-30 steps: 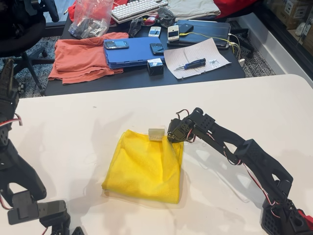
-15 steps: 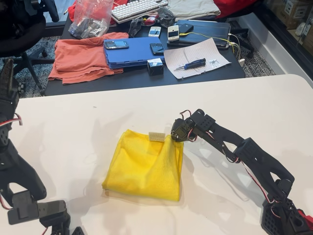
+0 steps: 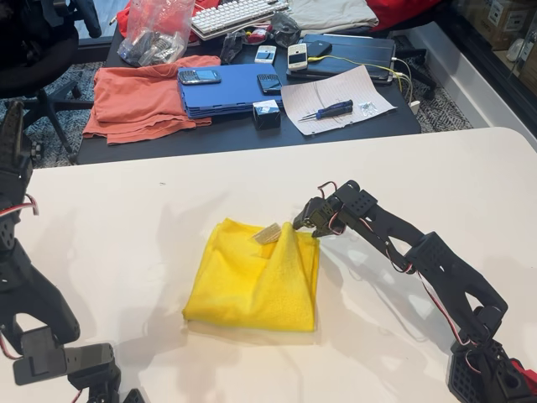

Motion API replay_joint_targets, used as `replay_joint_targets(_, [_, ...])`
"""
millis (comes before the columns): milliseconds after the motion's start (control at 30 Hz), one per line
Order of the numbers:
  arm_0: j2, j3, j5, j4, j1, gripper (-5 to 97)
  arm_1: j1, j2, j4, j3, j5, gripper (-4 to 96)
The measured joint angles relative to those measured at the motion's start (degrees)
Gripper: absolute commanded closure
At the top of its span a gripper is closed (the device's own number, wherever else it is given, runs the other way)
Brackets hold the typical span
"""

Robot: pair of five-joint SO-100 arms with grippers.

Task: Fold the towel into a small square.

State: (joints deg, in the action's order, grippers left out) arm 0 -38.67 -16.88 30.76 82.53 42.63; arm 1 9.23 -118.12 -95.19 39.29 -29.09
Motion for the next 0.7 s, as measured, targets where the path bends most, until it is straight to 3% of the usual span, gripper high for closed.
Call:
replay_joint_targets(267, [-1.76, 1.05, 2.64, 6.94, -2.02, 76, 0.00, 0.00, -0.18, 0.00, 0.00, -4.3])
replay_joint_targets(700, [-6.15, 2.46, 2.72, 15.12, -6.68, 80, 0.00, 0.18, -0.18, 0.00, 0.00, -4.3])
